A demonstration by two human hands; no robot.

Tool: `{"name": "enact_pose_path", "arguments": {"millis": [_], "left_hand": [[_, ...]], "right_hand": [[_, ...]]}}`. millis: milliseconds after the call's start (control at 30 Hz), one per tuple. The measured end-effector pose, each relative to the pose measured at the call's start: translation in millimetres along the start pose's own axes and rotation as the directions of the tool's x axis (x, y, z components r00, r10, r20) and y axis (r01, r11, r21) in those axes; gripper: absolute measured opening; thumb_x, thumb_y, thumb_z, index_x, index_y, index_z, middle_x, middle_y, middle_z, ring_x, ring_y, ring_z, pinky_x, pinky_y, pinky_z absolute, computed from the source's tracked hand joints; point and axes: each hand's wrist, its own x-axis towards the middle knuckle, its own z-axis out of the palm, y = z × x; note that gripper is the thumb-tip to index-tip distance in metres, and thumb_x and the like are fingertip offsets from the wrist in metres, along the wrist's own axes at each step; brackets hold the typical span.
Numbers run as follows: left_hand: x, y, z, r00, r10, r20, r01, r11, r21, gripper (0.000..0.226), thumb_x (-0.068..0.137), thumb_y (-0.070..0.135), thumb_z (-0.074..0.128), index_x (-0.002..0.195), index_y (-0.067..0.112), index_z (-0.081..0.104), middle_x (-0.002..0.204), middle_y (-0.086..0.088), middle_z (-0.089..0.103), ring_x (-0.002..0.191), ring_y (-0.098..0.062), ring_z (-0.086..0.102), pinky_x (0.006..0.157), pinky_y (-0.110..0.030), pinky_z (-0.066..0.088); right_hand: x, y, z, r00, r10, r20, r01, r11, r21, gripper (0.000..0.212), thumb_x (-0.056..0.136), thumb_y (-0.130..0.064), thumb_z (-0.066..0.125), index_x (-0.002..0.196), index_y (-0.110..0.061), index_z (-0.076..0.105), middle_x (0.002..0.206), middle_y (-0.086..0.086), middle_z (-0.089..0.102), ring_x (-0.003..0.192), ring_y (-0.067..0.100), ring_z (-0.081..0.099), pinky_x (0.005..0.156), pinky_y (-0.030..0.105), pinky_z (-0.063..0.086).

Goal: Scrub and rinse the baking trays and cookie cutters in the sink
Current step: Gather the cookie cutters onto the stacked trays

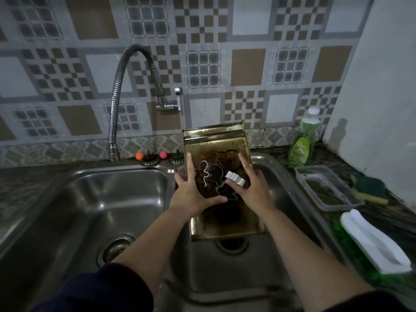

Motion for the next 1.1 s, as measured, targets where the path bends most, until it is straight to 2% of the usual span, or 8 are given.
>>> {"name": "enact_pose_path", "arguments": {"millis": [67,167,300,467,600,700,900,1100], "left_hand": [[-3,-3,5,0.999,-0.003,0.042,0.0,0.998,0.065,0.139,0.051,0.069,0.079,0.133,0.056,-0.033,0.15,-0.015,0.007,0.129,-0.039,0.042,0.095,-0.044,0.046],[-6,-13,15,0.994,-0.022,0.106,0.008,0.991,0.134,0.124,0.057,0.074,0.071,0.137,0.059,-0.022,0.148,-0.011,0.005,0.128,-0.035,0.043,0.095,-0.043,0.046],[-10,-24,31,0.994,-0.025,0.104,0.014,0.994,0.112,0.107,0.063,0.077,0.062,0.138,0.062,-0.013,0.147,-0.008,0.003,0.13,-0.033,0.041,0.099,-0.043,0.044],[-14,-30,41,0.999,0.028,-0.027,-0.029,0.999,-0.035,0.097,0.063,0.078,0.055,0.139,0.064,-0.004,0.15,-0.007,0.001,0.135,-0.035,0.035,0.102,-0.039,0.042],[-13,-17,37,0.988,0.058,-0.141,-0.06,0.998,-0.009,0.097,0.067,0.077,0.054,0.14,0.062,-0.007,0.153,-0.008,0.004,0.126,-0.034,0.047,0.085,-0.036,0.051],[-10,-5,28,0.974,0.105,-0.203,-0.112,0.993,-0.023,0.097,0.068,0.076,0.057,0.139,0.063,-0.008,0.152,-0.007,0.006,0.125,-0.035,0.048,0.085,-0.039,0.052],[-1,14,13,0.942,0.143,-0.303,-0.166,0.985,-0.05,0.092,0.065,0.081,0.046,0.14,0.062,-0.003,0.153,-0.016,0.002,0.128,-0.043,0.043,0.092,-0.045,0.049],[7,33,-1,0.903,0.13,-0.409,-0.206,0.967,-0.148,0.092,0.074,0.069,0.057,0.144,0.055,-0.002,0.153,-0.017,-0.003,0.13,-0.044,0.039,0.094,-0.045,0.046]], "right_hand": [[-5,12,8,0.999,0.036,0.016,-0.036,0.999,0.008,0.08,0.077,-0.067,0.054,0.139,-0.065,0.004,0.146,0.013,0.034,0.133,0.031,0.038,0.1,0.046,0.038],[-10,29,18,0.996,0.076,0.041,-0.074,0.996,-0.051,0.078,0.077,-0.072,0.048,0.139,-0.065,0.001,0.149,0.011,0.033,0.136,0.033,0.033,0.102,0.051,0.036],[-10,34,21,0.996,0.074,0.052,-0.072,0.997,-0.037,0.073,0.081,-0.067,0.05,0.14,-0.065,0.007,0.149,0.008,0.03,0.136,0.03,0.033,0.106,0.053,0.035],[2,12,6,0.996,-0.076,0.049,0.078,0.997,-0.026,0.073,0.083,-0.057,0.058,0.144,-0.057,0.018,0.142,0.006,0.03,0.126,0.025,0.044,0.096,0.031,0.037],[10,-2,-8,0.993,-0.104,0.052,0.108,0.991,-0.084,0.072,0.079,-0.065,0.054,0.141,-0.063,0.016,0.155,0.011,0.018,0.138,0.033,0.033,0.105,0.046,0.038],[16,-13,-19,0.994,-0.098,0.04,0.103,0.986,-0.133,0.074,0.075,-0.072,0.048,0.139,-0.066,0.012,0.159,0.013,0.01,0.142,0.038,0.025,0.107,0.055,0.036],[29,-52,-43,0.951,-0.308,-0.019,0.289,0.909,-0.301,0.072,0.082,-0.06,0.053,0.143,-0.058,0.015,0.146,0.016,0.026,0.131,0.034,0.041,0.098,0.046,0.046],[39,-93,-65,0.903,-0.43,-0.002,0.383,0.805,-0.454,0.075,0.08,-0.061,0.051,0.14,-0.062,0.008,0.147,0.015,0.025,0.124,0.031,0.049,0.095,0.044,0.05]]}}
